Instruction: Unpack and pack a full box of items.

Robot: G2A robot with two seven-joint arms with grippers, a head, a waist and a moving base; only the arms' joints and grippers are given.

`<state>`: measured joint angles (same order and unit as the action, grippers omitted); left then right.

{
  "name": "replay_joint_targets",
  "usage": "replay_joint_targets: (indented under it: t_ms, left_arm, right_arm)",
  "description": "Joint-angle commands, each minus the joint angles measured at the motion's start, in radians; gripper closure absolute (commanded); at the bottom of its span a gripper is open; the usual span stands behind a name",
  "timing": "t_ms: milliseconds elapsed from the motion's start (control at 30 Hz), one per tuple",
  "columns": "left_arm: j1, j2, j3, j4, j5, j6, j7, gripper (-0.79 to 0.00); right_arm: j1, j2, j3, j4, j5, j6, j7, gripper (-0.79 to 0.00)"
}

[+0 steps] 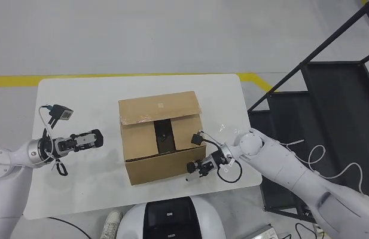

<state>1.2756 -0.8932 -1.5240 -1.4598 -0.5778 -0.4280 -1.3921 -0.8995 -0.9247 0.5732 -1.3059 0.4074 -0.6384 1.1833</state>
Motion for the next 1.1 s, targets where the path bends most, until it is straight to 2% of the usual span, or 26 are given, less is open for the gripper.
replay_joint_targets:
  t_ms: [0,167,267,467,567,867,1067]
  left_arm:
    - [0.000,0.000,0.000,0.000,0.000,0.000,0.000,-0.785]
    - [0.000,0.000,0.000,0.000,0.000,0.000,0.000,-0.785]
    - [0.000,0.000,0.000,0.000,0.000,0.000,0.000,-0.785]
    - [0.000,0.000,0.000,0.000,0.000,0.000,0.000,-0.785]
    - [0.000,0.000,0.000,0.000,0.000,0.000,0.000,-0.785]
    - [0.000,0.000,0.000,0.000,0.000,0.000,0.000,-0.785]
    - [0.000,0.000,0.000,0.000,0.000,0.000,0.000,-0.785]
  right_arm:
    - [-0.007,0.011,0.017,-0.040,0.019,0.003,0.002,-0.785]
    - [-0.023,0.052,0.084,-0.145,0.098,0.003,0.001,-0.785]
    - [-0.025,0.067,0.126,-0.164,0.225,0.020,0.019,-0.785]
    - [0.008,0.069,0.189,-0.089,0.423,0.077,0.075,-0.785]
    - [0.029,0.049,0.187,-0.001,0.498,0.091,0.067,-0.785]
    - [0.135,-0.039,0.088,0.210,0.431,0.173,-0.005,-0.785]
    - [0.181,-0.090,0.067,0.322,0.435,0.149,-0.045,-0.785]
